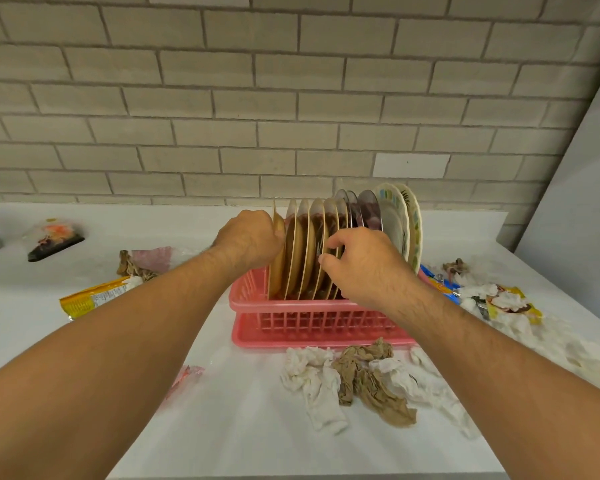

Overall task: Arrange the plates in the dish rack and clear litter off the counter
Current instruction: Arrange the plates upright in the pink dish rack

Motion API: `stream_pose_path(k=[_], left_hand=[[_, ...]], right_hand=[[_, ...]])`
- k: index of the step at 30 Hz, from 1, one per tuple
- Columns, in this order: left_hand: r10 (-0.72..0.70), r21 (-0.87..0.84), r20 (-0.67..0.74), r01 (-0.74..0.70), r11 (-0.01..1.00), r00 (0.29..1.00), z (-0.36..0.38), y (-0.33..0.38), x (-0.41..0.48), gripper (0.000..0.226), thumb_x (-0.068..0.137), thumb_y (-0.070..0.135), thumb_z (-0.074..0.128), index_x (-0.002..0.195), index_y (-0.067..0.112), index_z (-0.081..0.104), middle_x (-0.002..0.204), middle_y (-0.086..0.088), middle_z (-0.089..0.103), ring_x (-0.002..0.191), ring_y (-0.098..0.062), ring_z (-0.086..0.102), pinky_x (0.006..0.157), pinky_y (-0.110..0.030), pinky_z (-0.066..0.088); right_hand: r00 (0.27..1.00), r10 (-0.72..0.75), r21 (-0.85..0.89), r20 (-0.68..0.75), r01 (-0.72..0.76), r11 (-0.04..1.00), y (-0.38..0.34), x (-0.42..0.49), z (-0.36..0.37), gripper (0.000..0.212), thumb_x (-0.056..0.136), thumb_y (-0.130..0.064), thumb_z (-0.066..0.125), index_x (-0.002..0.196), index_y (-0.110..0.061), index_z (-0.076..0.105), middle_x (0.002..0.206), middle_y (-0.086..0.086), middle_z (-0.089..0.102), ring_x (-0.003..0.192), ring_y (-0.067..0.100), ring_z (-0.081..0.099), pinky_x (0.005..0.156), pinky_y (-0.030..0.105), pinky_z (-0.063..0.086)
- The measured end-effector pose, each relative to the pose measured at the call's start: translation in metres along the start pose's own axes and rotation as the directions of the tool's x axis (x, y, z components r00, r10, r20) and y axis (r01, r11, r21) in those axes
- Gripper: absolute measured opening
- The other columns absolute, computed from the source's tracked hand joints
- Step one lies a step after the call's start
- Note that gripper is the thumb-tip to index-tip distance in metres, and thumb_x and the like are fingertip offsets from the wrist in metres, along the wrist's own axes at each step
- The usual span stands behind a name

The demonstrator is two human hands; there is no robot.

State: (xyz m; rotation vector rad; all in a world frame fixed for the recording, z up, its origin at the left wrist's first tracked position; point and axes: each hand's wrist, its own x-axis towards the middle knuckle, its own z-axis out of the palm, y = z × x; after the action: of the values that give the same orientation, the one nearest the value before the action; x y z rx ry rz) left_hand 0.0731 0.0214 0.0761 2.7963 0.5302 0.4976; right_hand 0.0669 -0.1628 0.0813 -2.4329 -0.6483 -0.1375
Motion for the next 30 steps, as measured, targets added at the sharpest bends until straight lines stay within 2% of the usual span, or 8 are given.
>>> stream_pose_path(k=[3, 9, 15, 18, 21, 26, 30], left_hand=[[-0.016, -0.022, 0.015, 0.017, 1.000, 1.000, -0.001, -0.003, 0.000, 0.041, 0.097, 0.037, 0.037, 0.074, 0.011, 0.058, 0.070, -0.005, 0.060, 0.062, -0.016, 0.058, 0.052, -0.027, 0.042], [-0.045, -0.034, -0.014, 0.045, 0.998, 0.999, 0.008, -0.007, -0.006, 0.044, 0.095, 0.044, 0.036, 0.070, 0.014, 0.055, 0.065, -0.002, 0.058, 0.056, -0.013, 0.057, 0.048, -0.024, 0.040], [-0.084, -0.133, -0.012, 0.082, 0.988, 0.996, 0.021, -0.009, -0.010, 0.036, 0.091, 0.043, 0.042, 0.084, 0.012, 0.059, 0.068, -0.002, 0.060, 0.060, -0.016, 0.060, 0.051, -0.026, 0.046], [-0.083, -0.171, -0.049, 0.074, 0.982, 0.995, 0.026, -0.012, -0.014, 0.039, 0.090, 0.045, 0.041, 0.074, 0.014, 0.057, 0.065, -0.002, 0.059, 0.056, -0.015, 0.058, 0.049, -0.025, 0.042], [-0.086, -0.161, -0.121, 0.066, 0.985, 0.989, 0.027, -0.015, -0.018, 0.043, 0.091, 0.049, 0.040, 0.066, 0.016, 0.052, 0.057, 0.001, 0.053, 0.049, -0.012, 0.051, 0.046, -0.023, 0.034], [-0.085, -0.169, -0.198, 0.051, 0.984, 0.977, 0.027, -0.018, -0.026, 0.049, 0.090, 0.055, 0.040, 0.063, 0.017, 0.054, 0.054, 0.001, 0.055, 0.048, -0.013, 0.054, 0.046, -0.022, 0.035], [-0.085, -0.081, -0.176, 0.072, 0.994, 0.981, 0.023, -0.014, -0.032, 0.050, 0.089, 0.057, 0.038, 0.066, 0.017, 0.056, 0.056, 0.001, 0.058, 0.050, -0.013, 0.056, 0.045, -0.022, 0.035]], right_hand=[[1.000, 0.004, -0.006, -0.003, -0.004, 1.000, 0.002, 0.001, 0.001, 0.027, 0.093, -0.033, 0.054, 0.116, -0.019, 0.062, 0.073, -0.002, 0.064, 0.067, 0.014, 0.064, 0.068, 0.032, 0.056], [1.000, 0.015, -0.011, 0.007, -0.015, 1.000, 0.002, 0.003, 0.005, 0.037, 0.094, -0.035, 0.054, 0.128, -0.022, 0.056, 0.075, -0.005, 0.058, 0.066, 0.009, 0.059, 0.057, 0.024, 0.047], [1.000, 0.019, -0.015, -0.004, -0.019, 1.000, 0.001, 0.004, 0.001, 0.026, 0.094, -0.034, 0.054, 0.115, -0.021, 0.061, 0.070, -0.003, 0.063, 0.062, 0.009, 0.064, 0.057, 0.026, 0.051], [1.000, 0.014, -0.021, -0.005, -0.014, 1.000, 0.001, 0.003, 0.001, 0.020, 0.094, -0.034, 0.055, 0.108, -0.021, 0.061, 0.069, -0.003, 0.064, 0.063, 0.010, 0.064, 0.061, 0.029, 0.055], [1.000, 0.004, -0.025, 0.010, -0.004, 1.000, 0.003, 0.000, 0.001, 0.022, 0.094, -0.034, 0.055, 0.110, -0.022, 0.061, 0.069, -0.003, 0.064, 0.066, 0.011, 0.064, 0.065, 0.030, 0.056], [1.000, -0.019, -0.018, 0.025, 0.019, 1.000, 0.008, -0.007, 0.001, 0.028, 0.094, -0.034, 0.055, 0.119, -0.021, 0.060, 0.065, -0.004, 0.062, 0.061, 0.008, 0.062, 0.056, 0.025, 0.050], [0.999, -0.044, -0.007, 0.031, 0.044, 0.999, 0.012, -0.013, 0.000, 0.022, 0.094, -0.033, 0.054, 0.112, -0.022, 0.062, 0.065, -0.004, 0.062, 0.059, 0.009, 0.061, 0.056, 0.026, 0.050]])
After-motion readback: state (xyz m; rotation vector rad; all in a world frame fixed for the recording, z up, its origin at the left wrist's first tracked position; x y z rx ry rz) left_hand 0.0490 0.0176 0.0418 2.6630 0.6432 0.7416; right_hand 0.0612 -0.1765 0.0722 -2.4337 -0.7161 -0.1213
